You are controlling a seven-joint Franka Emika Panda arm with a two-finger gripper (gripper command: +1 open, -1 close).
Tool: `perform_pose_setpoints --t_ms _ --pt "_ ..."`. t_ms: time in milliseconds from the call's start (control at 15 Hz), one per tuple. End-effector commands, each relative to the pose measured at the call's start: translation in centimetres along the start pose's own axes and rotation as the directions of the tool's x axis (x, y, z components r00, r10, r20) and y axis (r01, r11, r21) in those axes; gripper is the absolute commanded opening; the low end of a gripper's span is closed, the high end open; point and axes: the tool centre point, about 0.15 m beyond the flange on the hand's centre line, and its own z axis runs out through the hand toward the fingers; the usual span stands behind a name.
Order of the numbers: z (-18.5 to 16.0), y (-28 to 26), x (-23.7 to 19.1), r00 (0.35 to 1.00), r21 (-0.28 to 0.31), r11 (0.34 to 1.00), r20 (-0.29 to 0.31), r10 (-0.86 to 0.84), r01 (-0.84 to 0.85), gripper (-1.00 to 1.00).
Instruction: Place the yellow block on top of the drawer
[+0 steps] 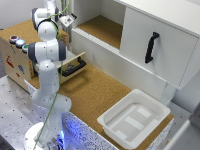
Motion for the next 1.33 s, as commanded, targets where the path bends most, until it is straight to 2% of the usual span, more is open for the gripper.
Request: perform_pose_setpoints --t_ms 0,267,533,733,867,1267 --pt "-4.3 -5.0 -0.3 0.999 -0.019 0.999 0.036 0.026 -0.025 1.00" --pt "-4.1 -8.8 -0.6 0.997 -0.012 0.999 0.048 0.054 -0.053 1.00" --pt "-3.2 -10.9 -0.6 0.996 0.028 0.996 0.037 0.079 -0.080 1.00" --pt "-4.7 -12.1 0.6 0.997 -0.005 0.998 0.047 0.065 -0.065 1.00" --pt "-5.8 -12.5 1.2 0.997 -0.022 0.998 0.030 0.068 -0.067 1.00" --pt "-5.9 -12.4 1.3 0.997 -0.022 0.997 0.031 0.072 -0.072 1.00"
